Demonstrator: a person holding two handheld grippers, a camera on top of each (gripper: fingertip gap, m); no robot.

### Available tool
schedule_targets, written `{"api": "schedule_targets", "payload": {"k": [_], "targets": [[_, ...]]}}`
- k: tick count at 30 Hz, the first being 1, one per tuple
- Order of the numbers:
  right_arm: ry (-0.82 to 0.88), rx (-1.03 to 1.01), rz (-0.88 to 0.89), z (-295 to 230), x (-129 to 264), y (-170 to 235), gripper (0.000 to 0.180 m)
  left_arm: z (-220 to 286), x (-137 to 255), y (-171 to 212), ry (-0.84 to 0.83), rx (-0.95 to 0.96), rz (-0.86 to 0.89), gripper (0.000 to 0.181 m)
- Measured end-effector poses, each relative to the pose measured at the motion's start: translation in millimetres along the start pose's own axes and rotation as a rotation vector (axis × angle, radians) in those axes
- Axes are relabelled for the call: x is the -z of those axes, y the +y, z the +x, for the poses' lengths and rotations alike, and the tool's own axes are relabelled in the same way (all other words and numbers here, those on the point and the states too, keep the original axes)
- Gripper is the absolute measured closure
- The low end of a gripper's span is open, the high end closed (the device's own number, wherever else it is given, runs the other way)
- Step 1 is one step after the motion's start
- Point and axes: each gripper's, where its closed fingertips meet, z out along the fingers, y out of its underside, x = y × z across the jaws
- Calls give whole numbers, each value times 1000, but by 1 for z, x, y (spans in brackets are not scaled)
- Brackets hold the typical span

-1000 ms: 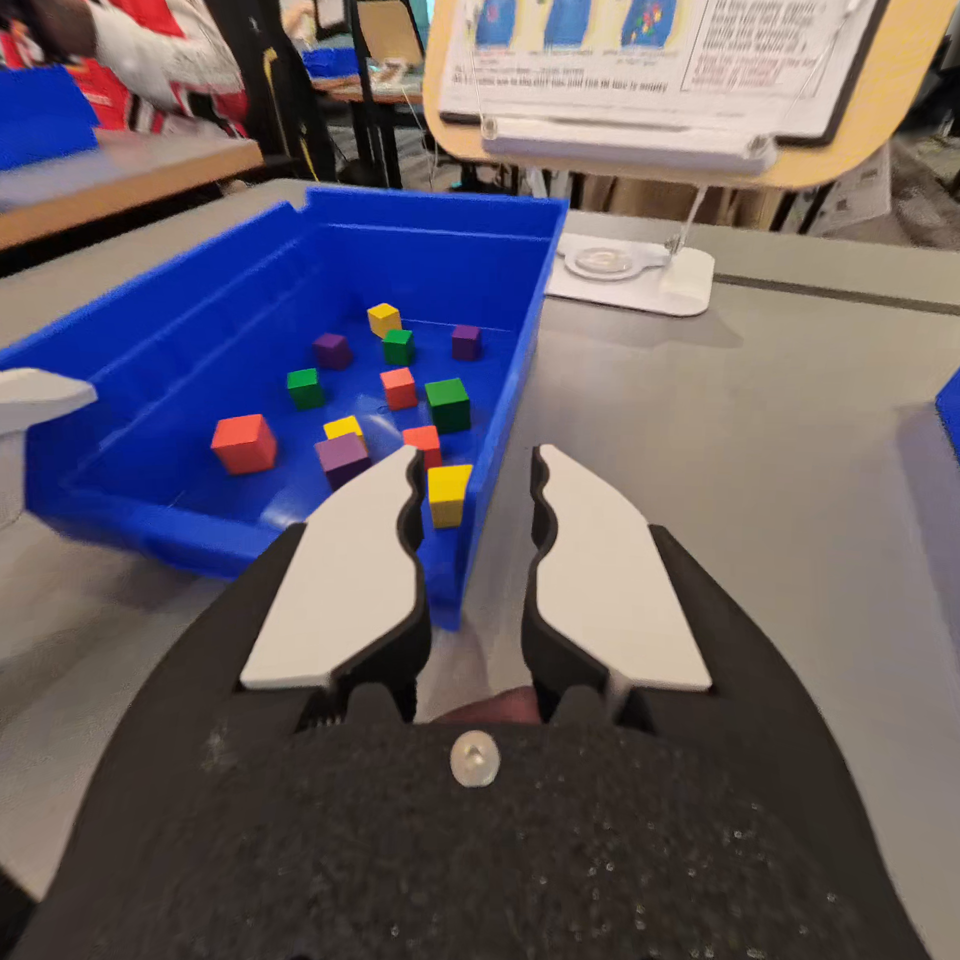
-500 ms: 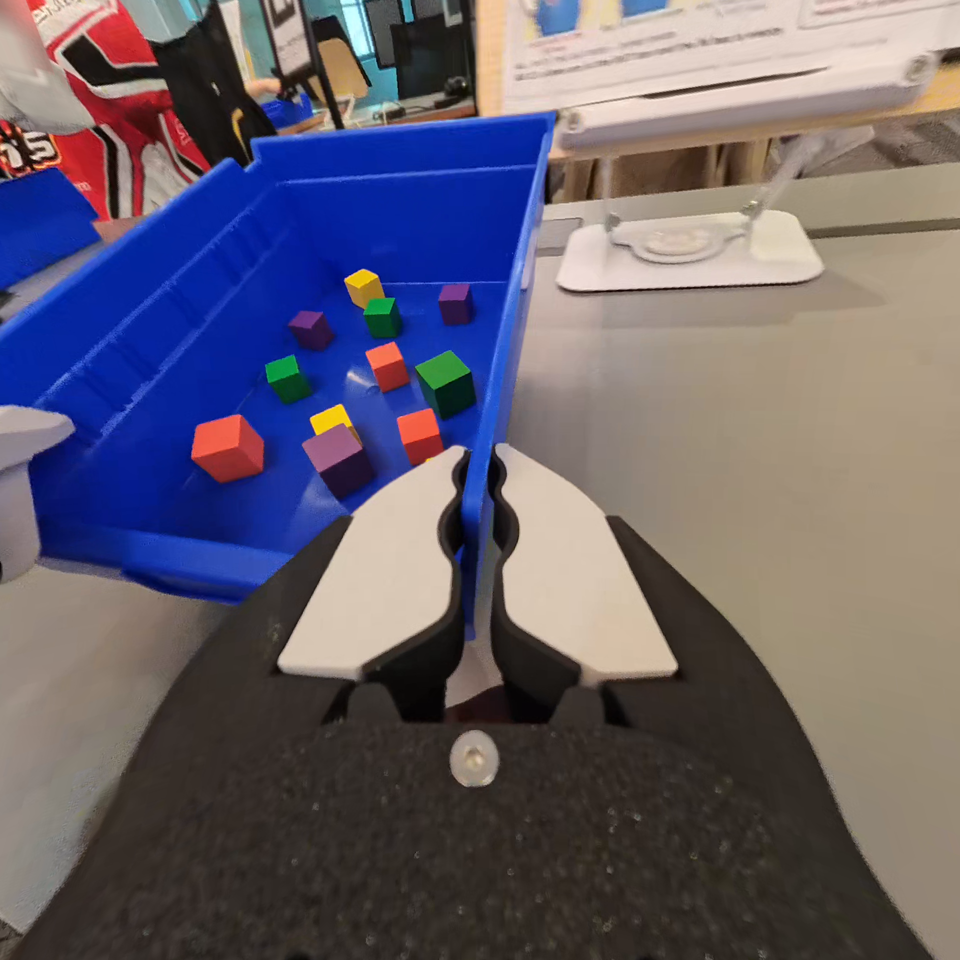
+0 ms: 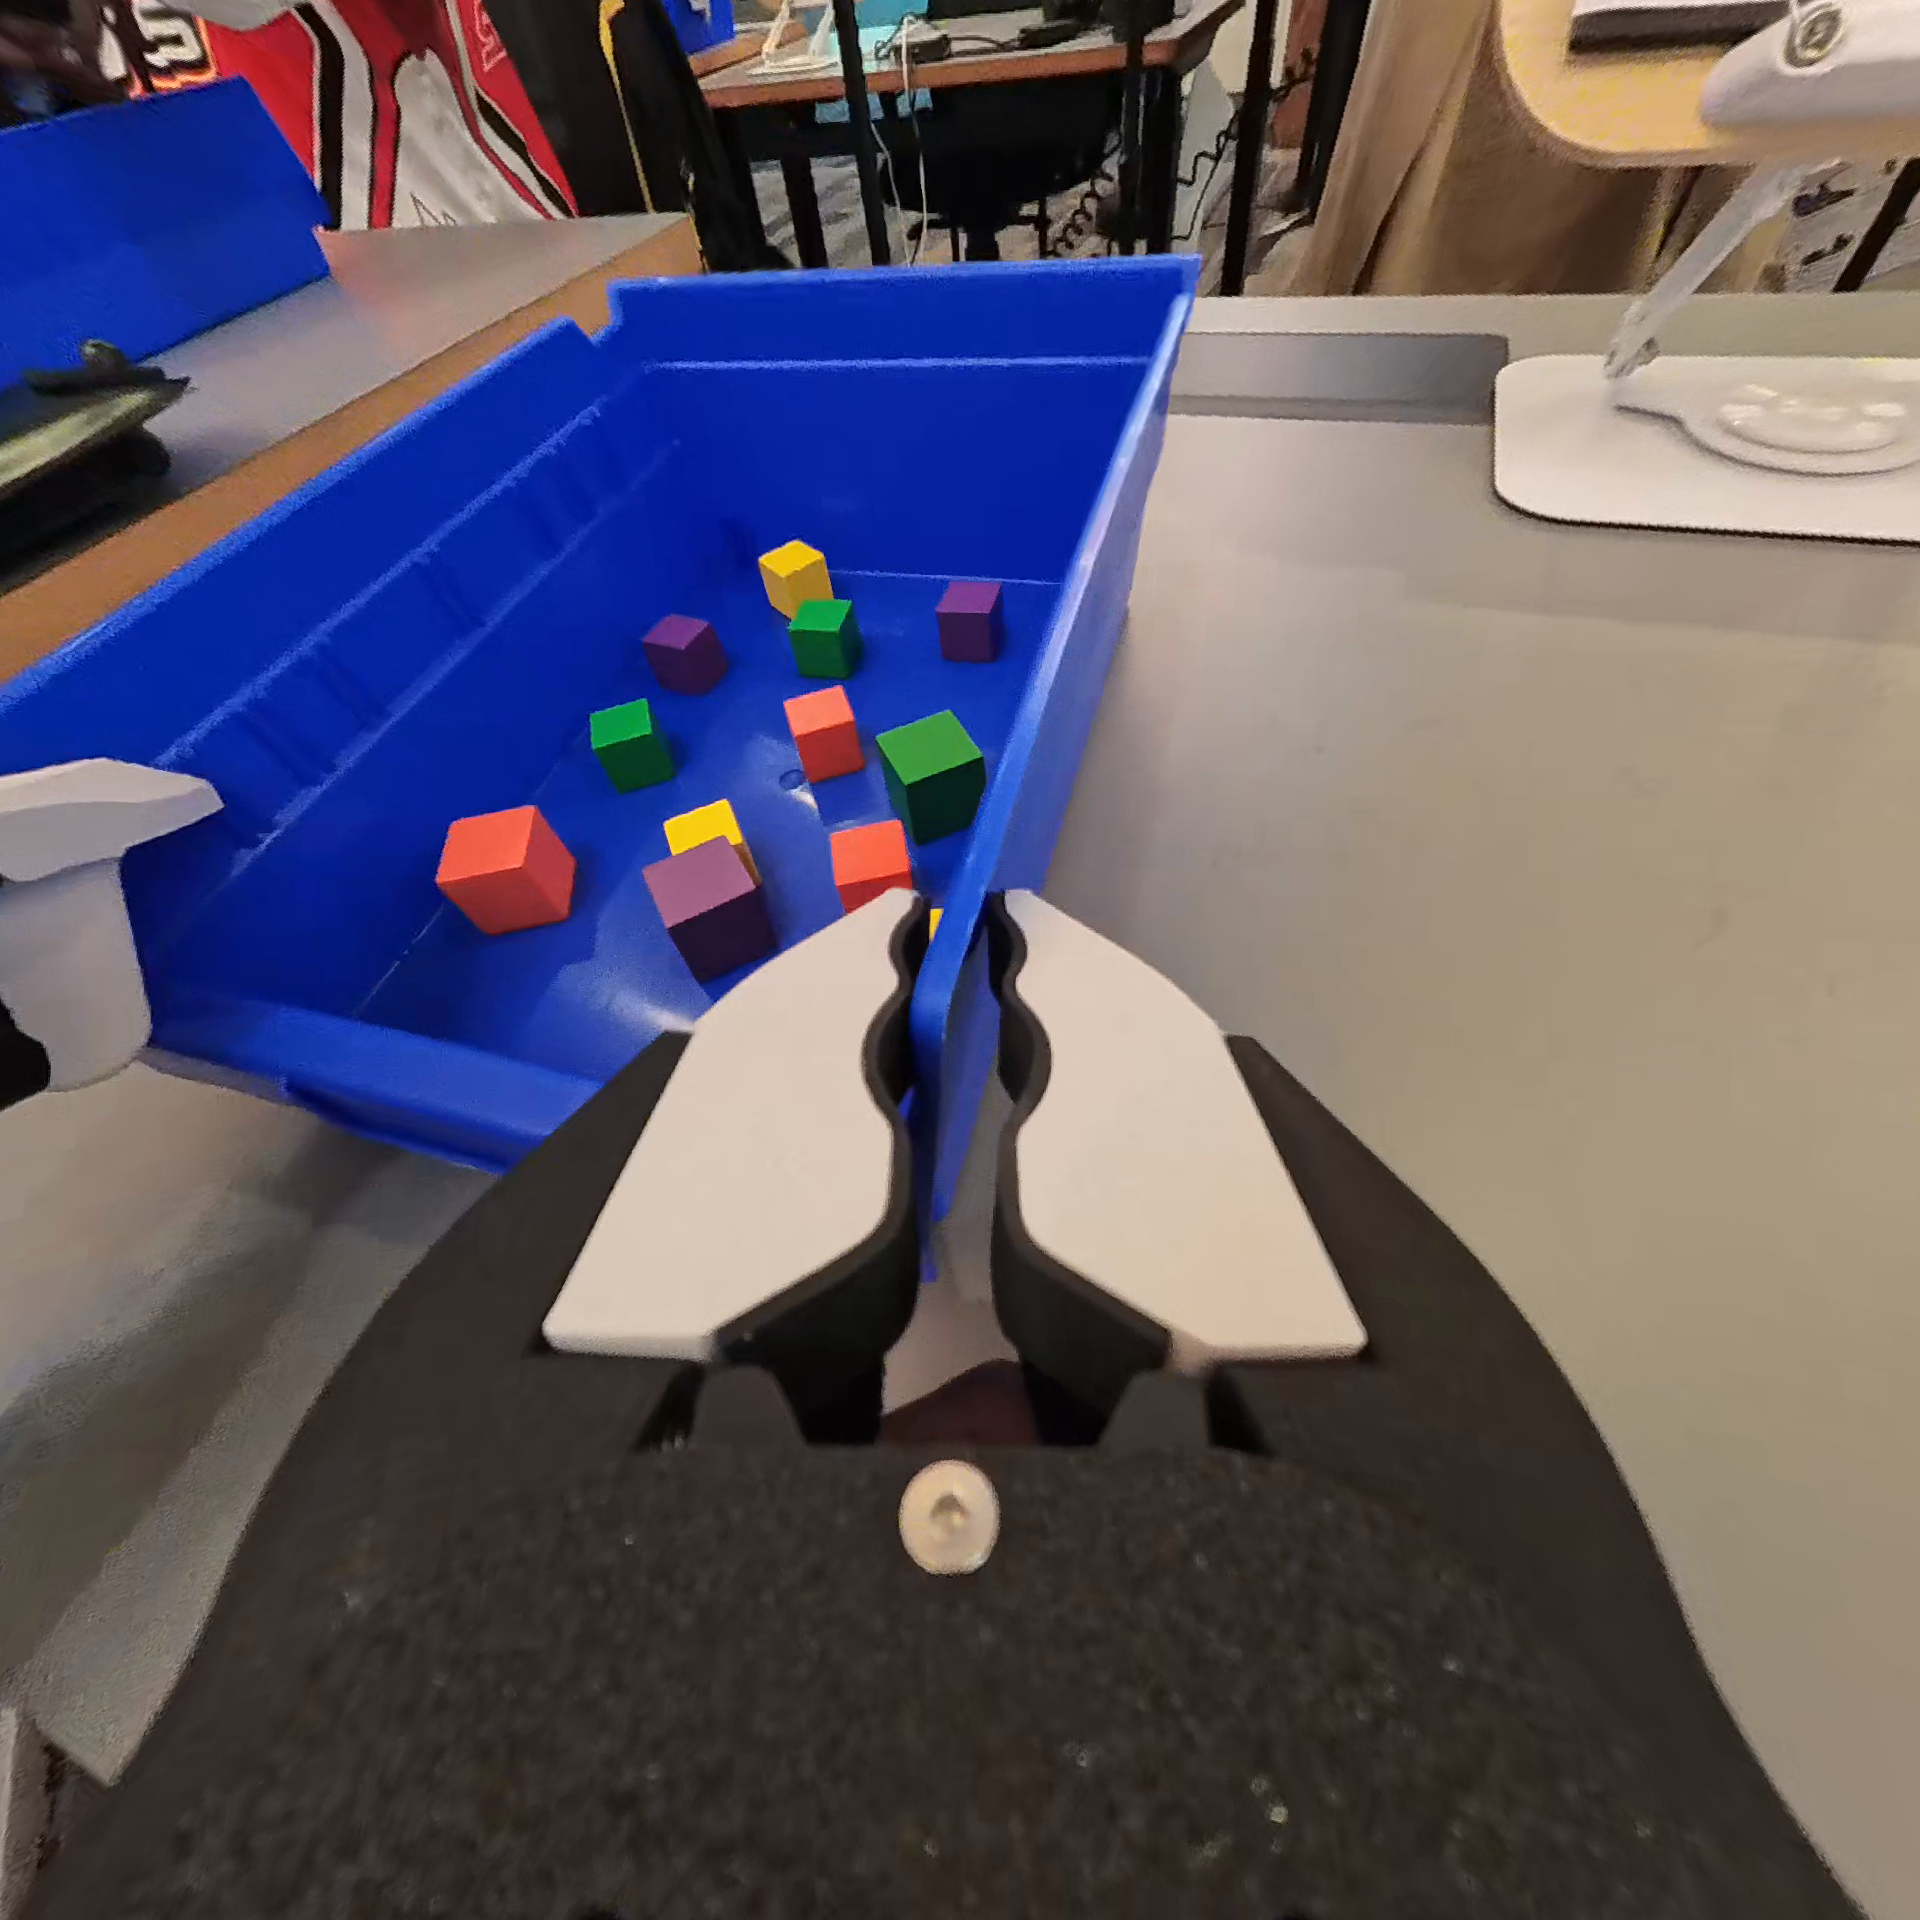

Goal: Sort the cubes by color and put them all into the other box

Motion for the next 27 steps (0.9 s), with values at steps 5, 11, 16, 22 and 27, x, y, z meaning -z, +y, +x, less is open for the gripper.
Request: {"api": "schedule_targets", "payload": {"k": [5,11,16,22,27], "targets": [[-34,-2,21,7,-6,-3,166,6,-8,-4,20,15,17,177],[-163,59,79,11,19,-17,138,-2,-10,-15,-78,-19,44,151],[-408,239,77,46,96,-21,138,18,31,-40,-149,-81,133,148],[-457,228,15,177,162,-1,132,166,65,-7,384,13,106,144],[-393,104,107,260,214,13,131,212,79,37,377,-65,107,137]]}}
